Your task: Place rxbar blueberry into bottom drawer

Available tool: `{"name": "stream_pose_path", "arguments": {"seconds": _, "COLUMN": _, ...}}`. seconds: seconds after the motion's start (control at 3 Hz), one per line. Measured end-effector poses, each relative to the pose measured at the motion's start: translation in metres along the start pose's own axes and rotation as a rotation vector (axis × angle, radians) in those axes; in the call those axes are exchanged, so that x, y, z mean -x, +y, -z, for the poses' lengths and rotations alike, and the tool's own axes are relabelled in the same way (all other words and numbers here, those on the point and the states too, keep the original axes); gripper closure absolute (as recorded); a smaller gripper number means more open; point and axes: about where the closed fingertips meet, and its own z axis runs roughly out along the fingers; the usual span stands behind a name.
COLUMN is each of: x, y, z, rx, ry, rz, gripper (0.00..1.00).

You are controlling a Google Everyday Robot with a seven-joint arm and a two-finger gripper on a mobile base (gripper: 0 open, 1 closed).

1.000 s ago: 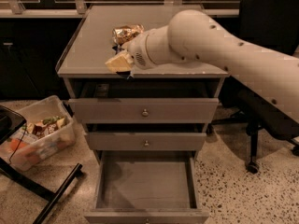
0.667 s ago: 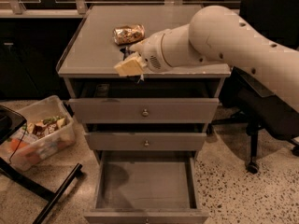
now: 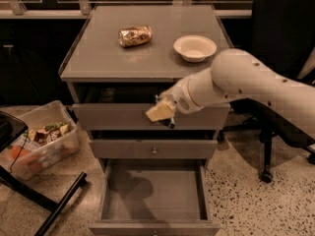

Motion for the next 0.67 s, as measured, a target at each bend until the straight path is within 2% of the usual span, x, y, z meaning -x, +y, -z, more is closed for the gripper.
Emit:
{"name": "stream_pose_path", "arguments": {"seconds": 0.33, "x": -0.081, "y": -0.020, "z": -0.059, "rx": 0.028, "ry": 0.103, "rz": -0.138, "gripper": 1.00}}
{"name": "stream_pose_path", "arguments": {"seconds": 0.67, "x": -0.153, "y": -0.014, "z": -0.119, "rx": 0.064, "ry": 0.227, "rz": -0.252, "gripper": 1.00}}
